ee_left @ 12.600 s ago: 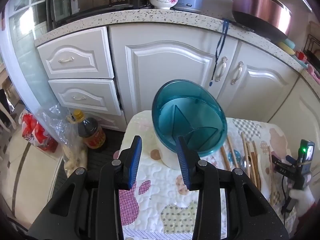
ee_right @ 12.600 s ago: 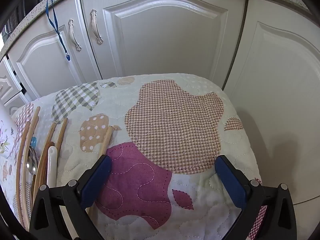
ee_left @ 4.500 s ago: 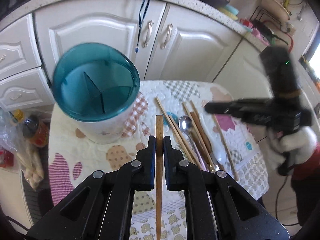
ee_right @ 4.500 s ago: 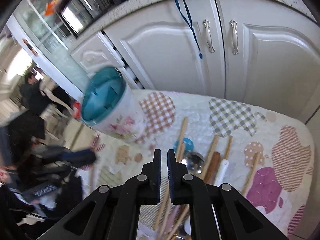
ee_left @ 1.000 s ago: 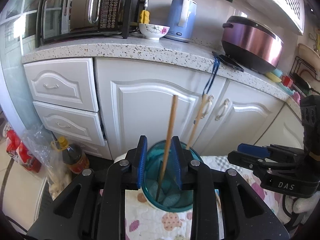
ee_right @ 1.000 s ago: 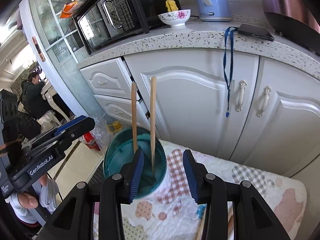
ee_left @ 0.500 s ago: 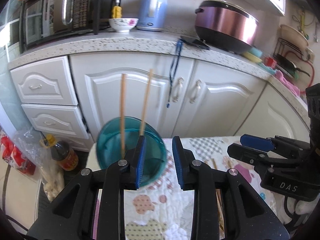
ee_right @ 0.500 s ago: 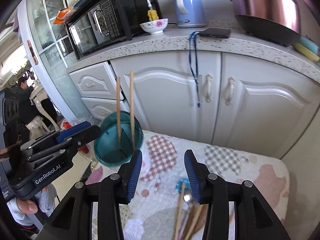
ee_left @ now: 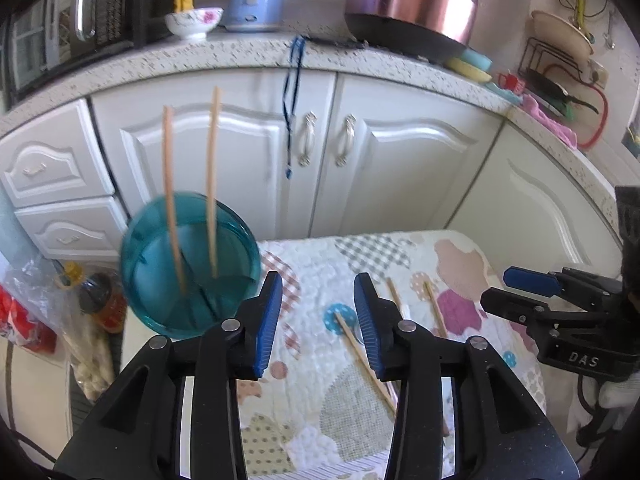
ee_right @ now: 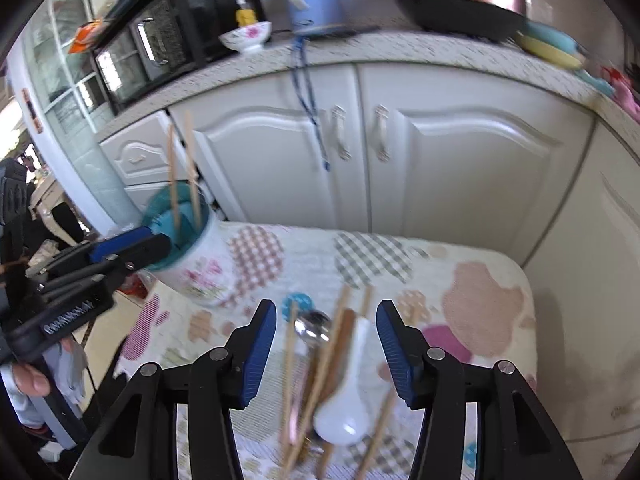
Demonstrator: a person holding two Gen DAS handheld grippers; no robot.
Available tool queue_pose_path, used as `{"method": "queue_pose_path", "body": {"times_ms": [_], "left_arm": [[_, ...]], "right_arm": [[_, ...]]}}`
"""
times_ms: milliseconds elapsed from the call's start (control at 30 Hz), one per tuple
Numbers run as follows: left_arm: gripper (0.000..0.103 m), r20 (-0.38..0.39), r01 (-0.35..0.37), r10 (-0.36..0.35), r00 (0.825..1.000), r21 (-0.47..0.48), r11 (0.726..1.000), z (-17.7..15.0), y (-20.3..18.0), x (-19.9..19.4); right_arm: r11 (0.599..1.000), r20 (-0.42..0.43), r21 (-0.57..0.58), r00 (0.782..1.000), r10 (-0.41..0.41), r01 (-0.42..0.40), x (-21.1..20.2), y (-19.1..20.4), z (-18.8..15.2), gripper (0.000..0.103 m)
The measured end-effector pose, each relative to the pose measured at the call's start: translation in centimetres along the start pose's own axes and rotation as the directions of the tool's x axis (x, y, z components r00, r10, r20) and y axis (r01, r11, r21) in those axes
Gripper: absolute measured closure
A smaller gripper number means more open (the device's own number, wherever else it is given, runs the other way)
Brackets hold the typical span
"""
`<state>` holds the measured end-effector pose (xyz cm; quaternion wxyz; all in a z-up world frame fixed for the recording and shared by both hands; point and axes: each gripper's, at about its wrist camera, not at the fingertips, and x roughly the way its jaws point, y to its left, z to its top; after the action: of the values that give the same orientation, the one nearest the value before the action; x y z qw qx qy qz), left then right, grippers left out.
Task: Organize utensils
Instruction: 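Move both tools back over the remaining chopsticks on the quilt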
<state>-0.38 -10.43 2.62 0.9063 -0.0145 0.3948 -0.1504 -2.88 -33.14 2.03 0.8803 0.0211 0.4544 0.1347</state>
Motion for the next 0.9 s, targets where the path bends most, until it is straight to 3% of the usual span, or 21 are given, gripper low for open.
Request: {"method": "queue_pose_path", "body": {"times_ms": [267,533,600,900], "left_arm": [[0.066,-0.131,0.058,-0.059,0.990,-0.012,0.998,-2.2,0.1,3.2],[0.066,-0.268,0.100,-0.104,0.958,-0.030,0.995,-4.9,-0.6,7.4],[0.066,-0.283,0.107,-0.111,0.953,-0.031,0.994,-5.1,-0.9,8.2],[0.066,-0.352,0.125,-0.138,0.926,-0.059,0.990,-5.7,-1.7,12.3]], "right_arm": [[0.998,-0.110,0.056,0.993,-0.029,0.036,3.0,-4.0,-3.4,0.052],[0.992,-0.186,0.122,0.982,-0.020,0.044,6.9,-6.7,-4.8,0.053],[0.991,-0.209,0.120,0.978,-0.030,0.056,8.3,-7.1,-4.7,0.063],[0.991,-0.243,0.120,0.969,-0.035,0.066,12.0,-7.9,-3.2,0.077]]}}
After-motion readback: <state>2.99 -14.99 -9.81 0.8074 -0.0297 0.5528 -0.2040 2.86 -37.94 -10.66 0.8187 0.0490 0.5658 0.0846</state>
